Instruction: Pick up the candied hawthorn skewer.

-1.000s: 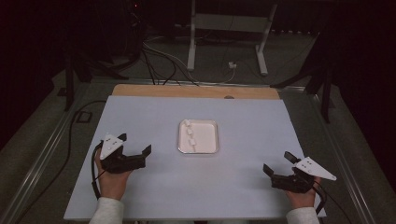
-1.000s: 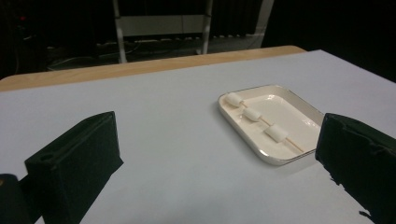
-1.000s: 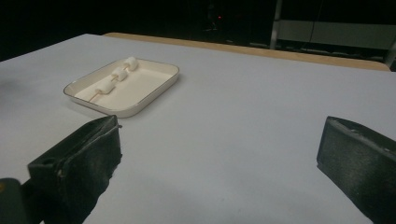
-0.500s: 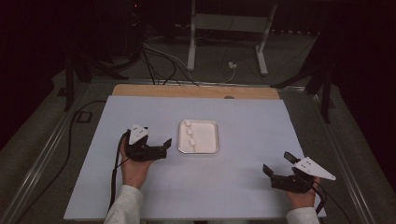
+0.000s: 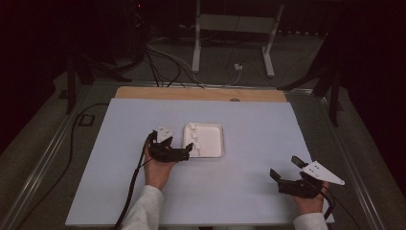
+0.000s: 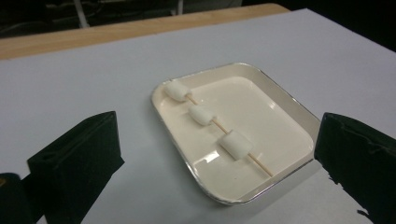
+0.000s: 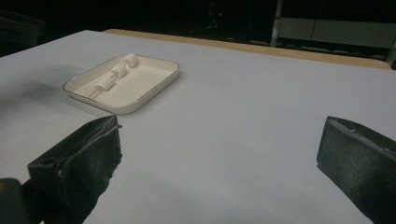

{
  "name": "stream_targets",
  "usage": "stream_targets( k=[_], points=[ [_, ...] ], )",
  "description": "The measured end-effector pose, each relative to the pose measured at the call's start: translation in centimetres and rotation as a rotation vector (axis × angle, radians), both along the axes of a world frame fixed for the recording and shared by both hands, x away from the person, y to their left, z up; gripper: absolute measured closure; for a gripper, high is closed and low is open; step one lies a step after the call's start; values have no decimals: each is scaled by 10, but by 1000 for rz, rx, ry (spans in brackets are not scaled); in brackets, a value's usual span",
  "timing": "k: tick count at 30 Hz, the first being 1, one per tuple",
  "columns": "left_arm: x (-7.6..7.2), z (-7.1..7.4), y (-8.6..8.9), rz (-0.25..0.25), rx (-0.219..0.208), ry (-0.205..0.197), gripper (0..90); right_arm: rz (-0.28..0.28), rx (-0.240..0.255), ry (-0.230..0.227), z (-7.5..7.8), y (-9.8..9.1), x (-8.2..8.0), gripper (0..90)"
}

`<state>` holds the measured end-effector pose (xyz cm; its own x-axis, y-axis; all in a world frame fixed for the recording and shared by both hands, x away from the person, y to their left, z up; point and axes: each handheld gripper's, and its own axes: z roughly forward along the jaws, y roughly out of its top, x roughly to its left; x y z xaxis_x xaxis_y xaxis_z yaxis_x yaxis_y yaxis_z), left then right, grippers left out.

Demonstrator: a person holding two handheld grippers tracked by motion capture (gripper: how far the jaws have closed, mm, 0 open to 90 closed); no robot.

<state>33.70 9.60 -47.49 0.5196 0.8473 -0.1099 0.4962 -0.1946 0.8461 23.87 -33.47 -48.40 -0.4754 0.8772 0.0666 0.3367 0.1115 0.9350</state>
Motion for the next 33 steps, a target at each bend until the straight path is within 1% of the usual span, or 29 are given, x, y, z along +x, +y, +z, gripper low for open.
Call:
stream_targets(
  k=[1,2,4,6,7,11,12,13,17,18,23,26,27,29,30,31,32,33],
  points=[
    [0,0,0,0,0,0,28,0,0,0,0,0,0,0],
    [2,-4,-6,-9,0,15,35,0,0,0,0,0,0,0],
    [3,-5,-8,-15,0,22,45,0,0,0,0,0,0,0],
    [6,-10,-17,-28,11,39,52,0,-1,0,0,-1,0,0],
    [6,-10,-17,-28,11,39,55,-1,0,0,0,-1,0,0],
    [9,-16,-26,-36,12,59,68,-1,0,-1,0,-1,0,0],
    [11,-19,-29,-39,16,76,71,0,1,0,0,-1,0,0],
    [11,-19,-29,-39,16,76,76,0,1,0,0,-1,0,0],
    [15,-25,-36,-50,15,106,89,0,2,-1,0,-1,0,0],
    [15,-27,-38,-56,15,113,120,-1,1,-1,0,-1,0,0],
    [18,-33,-44,-63,20,138,164,-3,2,0,0,-2,0,0],
    [20,-37,-47,-62,38,155,173,-3,2,1,0,-2,0,0],
    [20,-38,-48,-58,53,158,195,-3,2,1,0,-2,0,0],
    [20,-40,-50,-49,72,161,274,-3,1,1,0,-2,0,0],
    [21,-41,-51,-51,76,167,323,-3,2,1,0,-2,0,0],
    [21,-42,-51,-51,79,179,323,-3,2,1,0,-2,0,0],
    [21,-42,-51,-58,74,186,419,-4,2,1,0,-2,0,0],
    [21,-43,-51,-64,75,192,419,-4,2,1,0,-2,0,0]
  ],
)
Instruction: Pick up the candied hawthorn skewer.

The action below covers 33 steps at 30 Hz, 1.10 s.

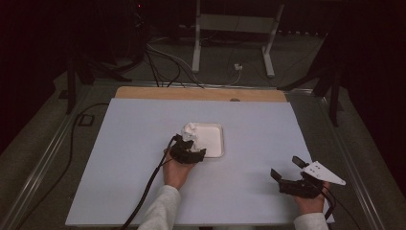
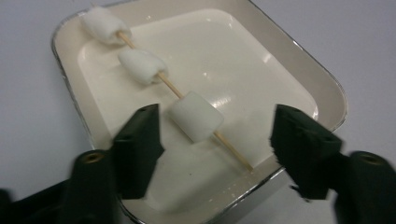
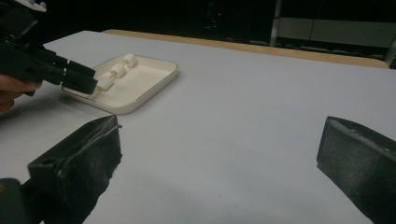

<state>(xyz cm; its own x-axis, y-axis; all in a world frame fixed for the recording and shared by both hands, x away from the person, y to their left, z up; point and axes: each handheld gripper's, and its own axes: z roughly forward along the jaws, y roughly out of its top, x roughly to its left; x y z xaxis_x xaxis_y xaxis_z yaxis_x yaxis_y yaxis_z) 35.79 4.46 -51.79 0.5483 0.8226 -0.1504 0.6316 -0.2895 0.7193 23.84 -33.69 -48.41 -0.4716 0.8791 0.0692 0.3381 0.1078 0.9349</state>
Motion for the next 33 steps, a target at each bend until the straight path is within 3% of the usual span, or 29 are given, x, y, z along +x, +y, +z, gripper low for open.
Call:
stream_targets(
  k=[1,9,15,21,24,33],
  points=[
    [-1,0,-1,-1,4,1,480,-1,0,1,0,0,0,0],
    [-3,1,-4,-18,3,32,620,-2,1,5,0,0,0,0],
    [0,1,-8,-4,53,28,603,-3,-1,7,0,-1,0,0],
    [2,1,-14,31,69,19,559,-7,-2,12,-1,-1,1,0],
    [3,2,-14,47,76,26,595,-7,-2,16,-1,-1,1,0],
    [3,4,-4,16,106,35,741,-9,-1,18,-1,-1,1,0]
  ],
)
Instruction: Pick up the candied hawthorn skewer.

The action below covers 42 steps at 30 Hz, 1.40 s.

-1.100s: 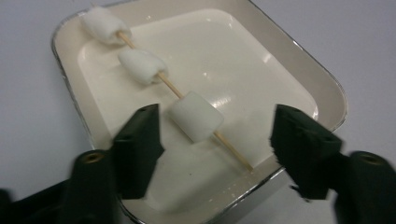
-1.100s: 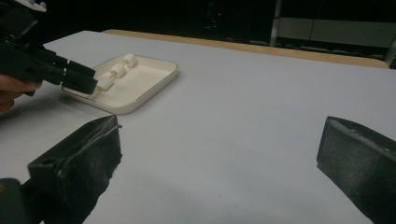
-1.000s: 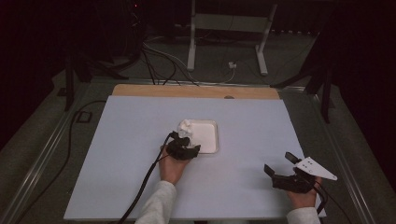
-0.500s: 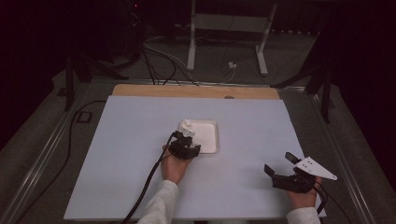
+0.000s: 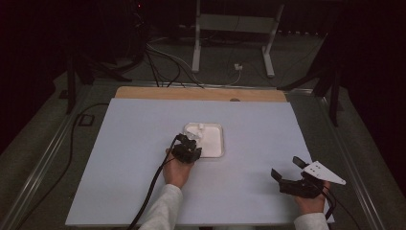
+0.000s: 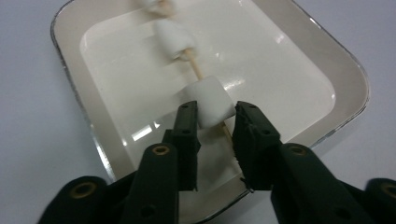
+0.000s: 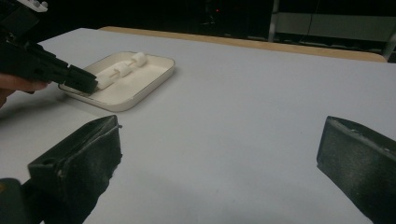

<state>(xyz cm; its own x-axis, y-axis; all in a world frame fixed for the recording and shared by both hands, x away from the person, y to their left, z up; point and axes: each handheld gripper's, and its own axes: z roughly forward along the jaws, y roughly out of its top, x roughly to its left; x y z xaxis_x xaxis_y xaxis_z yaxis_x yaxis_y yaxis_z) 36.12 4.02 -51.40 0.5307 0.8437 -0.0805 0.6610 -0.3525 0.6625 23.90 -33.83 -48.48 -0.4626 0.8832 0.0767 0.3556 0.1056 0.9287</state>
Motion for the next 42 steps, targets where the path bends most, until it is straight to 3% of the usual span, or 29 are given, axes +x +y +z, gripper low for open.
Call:
stream_targets(
  k=[10,15,17,20,25,28,31,34,42],
  points=[
    [4,1,16,33,-2,20,798,2,1,9,0,0,0,0],
    [5,2,17,19,-7,39,715,7,-2,13,-1,1,1,0],
    [5,3,16,28,22,36,748,7,-2,13,-1,1,1,0],
    [7,4,17,32,44,43,883,8,-1,13,0,1,0,0],
    [7,5,19,9,50,54,900,5,4,17,-1,0,0,0],
    [10,6,22,4,23,82,900,6,0,15,-1,0,0,0],
    [13,4,29,6,-63,131,900,8,0,16,-1,0,0,0],
    [11,4,34,2,-132,155,900,7,3,19,-1,0,1,0],
    [-1,12,45,-20,-215,139,900,5,5,17,-1,0,0,0]
  ],
)
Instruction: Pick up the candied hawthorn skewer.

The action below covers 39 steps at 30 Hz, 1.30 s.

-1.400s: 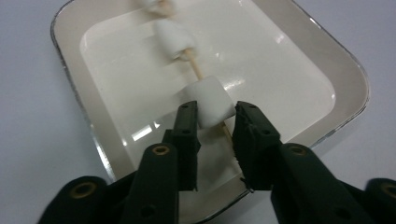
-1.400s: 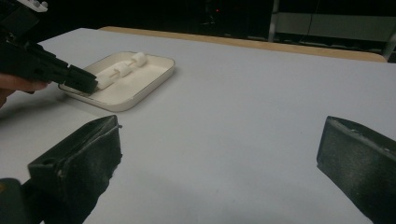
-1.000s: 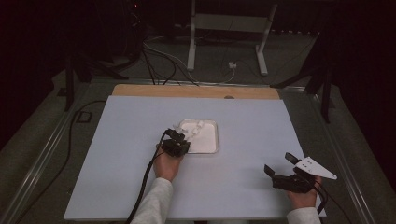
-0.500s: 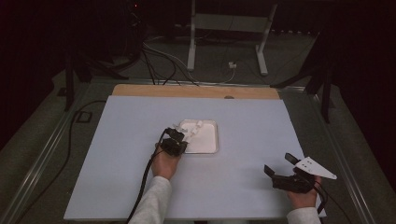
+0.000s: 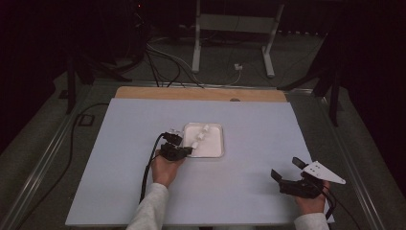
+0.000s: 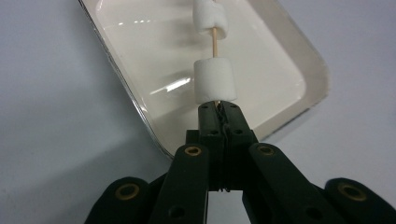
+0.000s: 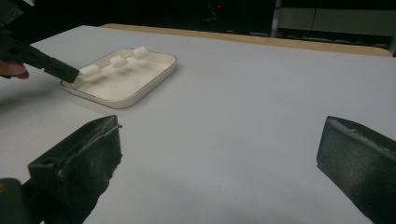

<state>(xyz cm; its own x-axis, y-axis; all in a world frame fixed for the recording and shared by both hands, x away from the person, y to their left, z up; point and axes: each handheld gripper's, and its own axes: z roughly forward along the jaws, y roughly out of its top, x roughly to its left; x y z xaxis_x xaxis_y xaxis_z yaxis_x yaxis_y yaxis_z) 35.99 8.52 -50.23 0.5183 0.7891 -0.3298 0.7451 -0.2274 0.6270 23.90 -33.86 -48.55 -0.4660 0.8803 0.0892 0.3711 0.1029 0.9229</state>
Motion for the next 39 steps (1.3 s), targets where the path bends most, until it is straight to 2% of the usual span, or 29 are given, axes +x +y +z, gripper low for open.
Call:
stream_targets(
  k=[7,14,20,25,28,31,32,39],
  points=[
    [-11,5,16,-10,-73,-42,900,1,8,4,0,0,1,0],
    [-20,11,27,-16,-123,-79,900,4,55,20,-1,-1,2,0],
    [-29,16,31,-36,-137,-125,900,12,75,31,1,2,3,0],
    [-35,19,38,-45,-144,-150,900,40,93,39,9,8,7,0],
    [-39,21,42,-46,-151,-159,900,61,134,43,16,12,13,0],
    [-42,23,46,-49,-153,-172,900,67,154,46,19,15,18,0],
    [-44,23,47,-49,-154,-175,900,75,167,49,22,18,24,0],
    [-53,25,54,-64,-161,-201,900,92,178,67,30,31,39,0]
  ],
)
